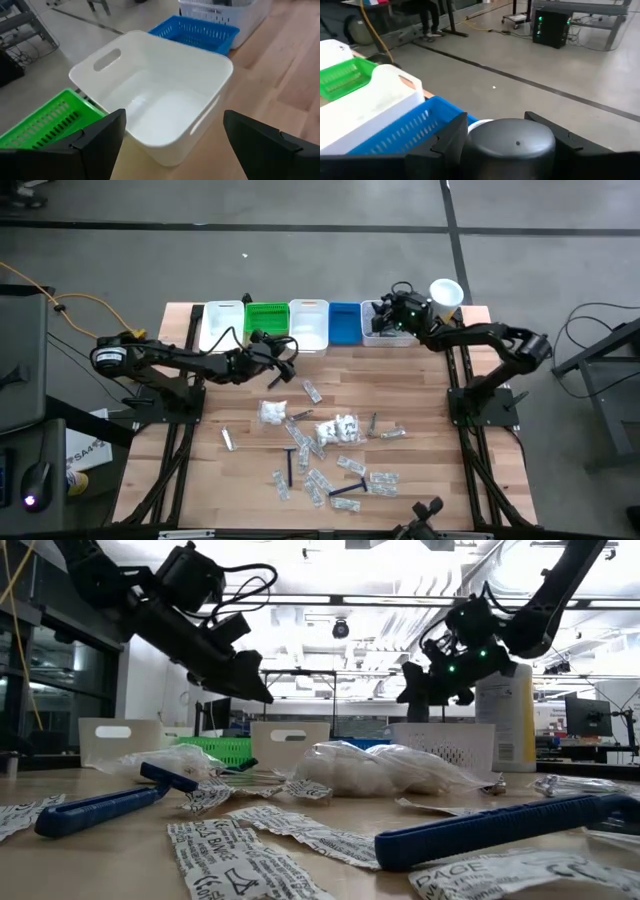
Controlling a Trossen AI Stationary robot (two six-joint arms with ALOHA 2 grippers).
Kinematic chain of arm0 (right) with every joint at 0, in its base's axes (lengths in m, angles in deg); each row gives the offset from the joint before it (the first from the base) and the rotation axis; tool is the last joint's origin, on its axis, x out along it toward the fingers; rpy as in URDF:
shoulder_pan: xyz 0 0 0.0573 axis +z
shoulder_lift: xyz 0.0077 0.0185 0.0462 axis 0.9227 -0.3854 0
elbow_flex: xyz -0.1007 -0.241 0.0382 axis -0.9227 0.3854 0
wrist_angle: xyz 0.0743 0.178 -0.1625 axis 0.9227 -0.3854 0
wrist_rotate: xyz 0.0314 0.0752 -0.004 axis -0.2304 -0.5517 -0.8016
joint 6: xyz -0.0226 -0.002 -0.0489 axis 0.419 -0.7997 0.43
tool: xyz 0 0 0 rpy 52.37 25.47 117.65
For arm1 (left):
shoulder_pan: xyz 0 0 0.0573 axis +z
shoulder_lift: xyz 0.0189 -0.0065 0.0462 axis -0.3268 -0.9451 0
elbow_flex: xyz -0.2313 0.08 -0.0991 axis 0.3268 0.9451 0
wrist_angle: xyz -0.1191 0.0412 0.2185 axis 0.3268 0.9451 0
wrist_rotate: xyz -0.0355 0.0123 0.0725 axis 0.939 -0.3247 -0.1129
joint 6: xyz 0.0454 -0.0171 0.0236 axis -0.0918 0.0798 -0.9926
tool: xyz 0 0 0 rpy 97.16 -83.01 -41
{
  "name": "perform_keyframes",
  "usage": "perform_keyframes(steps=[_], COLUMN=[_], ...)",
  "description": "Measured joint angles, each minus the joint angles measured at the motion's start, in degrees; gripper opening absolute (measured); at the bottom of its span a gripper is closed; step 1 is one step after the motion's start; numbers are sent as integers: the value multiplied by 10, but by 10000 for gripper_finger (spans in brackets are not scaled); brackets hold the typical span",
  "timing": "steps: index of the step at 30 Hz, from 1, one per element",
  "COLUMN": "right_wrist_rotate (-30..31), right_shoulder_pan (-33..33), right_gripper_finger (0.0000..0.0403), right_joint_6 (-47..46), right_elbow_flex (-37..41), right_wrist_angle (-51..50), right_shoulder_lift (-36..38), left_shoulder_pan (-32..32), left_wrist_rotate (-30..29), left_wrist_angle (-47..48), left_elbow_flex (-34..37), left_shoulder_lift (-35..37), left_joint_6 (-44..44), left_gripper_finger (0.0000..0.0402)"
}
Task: Pick & Place Travel size toiletries
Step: Put the black deodorant into the right white bin, then put the blue razor into the green bin
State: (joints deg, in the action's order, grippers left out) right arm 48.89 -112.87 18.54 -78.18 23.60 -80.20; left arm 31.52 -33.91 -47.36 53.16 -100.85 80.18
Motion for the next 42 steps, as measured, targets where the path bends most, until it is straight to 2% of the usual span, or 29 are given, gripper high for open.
perform_keyframes(steps=[10, 15, 23, 27, 29, 34, 38, 42], right_wrist_rotate=[9, 6, -67, -54, -38, 40, 84, 128], right_shoulder_pan=[-4, -4, 20, 59, 85, 153, 196, 230], right_gripper_finger=[245, 272, 275, 270, 269, 263, 258, 254], right_joint_6=[2, 0, -31, -48, -53, -54, -66, -75], right_elbow_flex=[0, 0, 0, 0, 0, 0, 0, 0], right_wrist_angle=[10, -3, -147, -236, -275, -329, -336, -350], right_shoulder_lift=[-9, 12, 125, 179, 200, 221, 229, 232], left_shoulder_pan=[-1, -1, -1, 0, -1, 16, 39, 42], left_wrist_rotate=[5, 4, 3, -1, 3, 16, 55, 90], left_wrist_angle=[-2, 20, 197, 266, 288, 389, 459, 523], left_elbow_flex=[0, 0, -1, -1, -2, -58, -122, -147], left_shoulder_lift=[0, 20, 129, 163, 165, 110, 40, -28], left_joint_6=[18, 28, 92, 167, 178, 192, 191, 190], left_gripper_finger=[331, 331, 331, 331, 331, 331, 331, 331])
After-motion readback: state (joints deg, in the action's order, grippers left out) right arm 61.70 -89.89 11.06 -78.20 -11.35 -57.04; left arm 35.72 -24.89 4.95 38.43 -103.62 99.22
